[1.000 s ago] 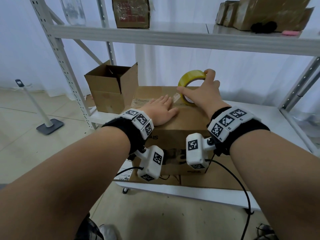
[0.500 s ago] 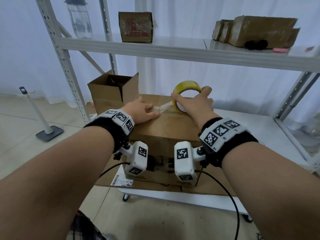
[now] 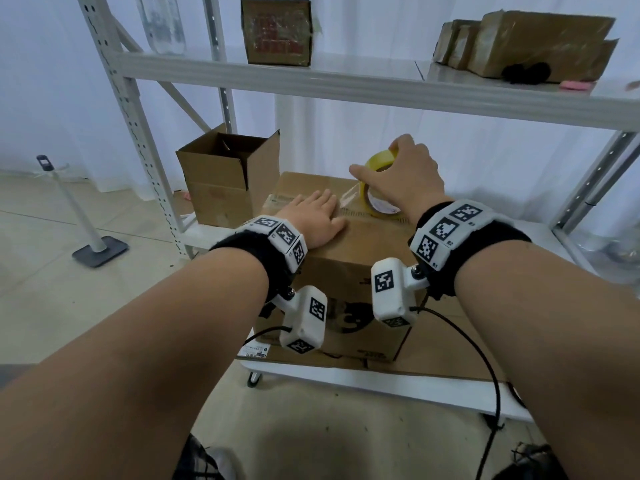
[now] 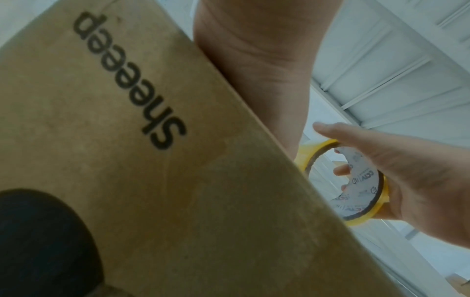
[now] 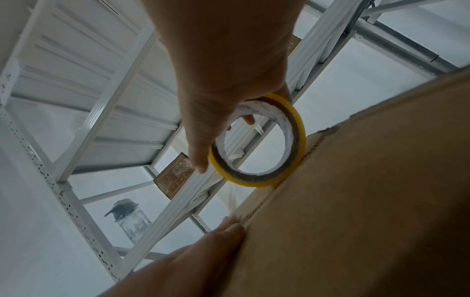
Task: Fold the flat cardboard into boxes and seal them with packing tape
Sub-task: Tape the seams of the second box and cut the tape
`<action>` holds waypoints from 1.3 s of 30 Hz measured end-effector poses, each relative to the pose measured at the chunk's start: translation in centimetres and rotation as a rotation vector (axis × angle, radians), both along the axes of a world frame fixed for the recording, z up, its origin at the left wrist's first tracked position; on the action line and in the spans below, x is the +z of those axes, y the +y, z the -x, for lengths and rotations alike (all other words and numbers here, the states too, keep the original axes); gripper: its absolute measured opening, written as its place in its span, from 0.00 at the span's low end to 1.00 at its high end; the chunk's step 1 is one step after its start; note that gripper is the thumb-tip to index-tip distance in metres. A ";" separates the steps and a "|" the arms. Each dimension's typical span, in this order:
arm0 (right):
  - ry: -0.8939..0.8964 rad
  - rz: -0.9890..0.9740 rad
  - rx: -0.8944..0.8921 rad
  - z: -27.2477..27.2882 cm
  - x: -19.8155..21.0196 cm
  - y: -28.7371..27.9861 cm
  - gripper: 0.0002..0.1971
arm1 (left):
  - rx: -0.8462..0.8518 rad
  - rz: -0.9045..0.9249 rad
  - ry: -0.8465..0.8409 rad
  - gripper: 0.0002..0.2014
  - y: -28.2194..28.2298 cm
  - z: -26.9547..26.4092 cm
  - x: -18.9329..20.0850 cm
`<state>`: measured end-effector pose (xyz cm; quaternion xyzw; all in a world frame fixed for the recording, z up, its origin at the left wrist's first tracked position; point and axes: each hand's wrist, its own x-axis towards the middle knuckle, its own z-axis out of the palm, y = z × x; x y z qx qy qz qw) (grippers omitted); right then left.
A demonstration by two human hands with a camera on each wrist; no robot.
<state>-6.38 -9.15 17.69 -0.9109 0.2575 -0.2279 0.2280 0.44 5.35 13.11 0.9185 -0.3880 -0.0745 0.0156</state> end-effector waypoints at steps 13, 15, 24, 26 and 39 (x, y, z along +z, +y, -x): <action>0.186 0.344 -0.104 1.4 0.0 -0.1 0.33 | 0.008 0.001 0.012 0.34 0.6 0.0 -0.7; 0.208 0.393 -0.098 1.6 -0.1 0.1 0.33 | 0.009 -0.006 0.015 0.34 0.6 0.1 -0.7; 0.013 -0.045 -0.013 2.9 -0.6 -1.7 0.40 | 0.009 -0.015 0.016 0.33 0.3 0.2 -0.3; -0.069 -0.152 -0.028 3.1 -1.0 -1.8 0.45 | 0.009 -0.021 0.015 0.32 0.2 0.3 -0.2; -0.047 -0.067 -0.028 2.0 -1.9 -1.7 0.36 | -0.041 0.011 0.015 0.37 -2.9 2.1 -0.9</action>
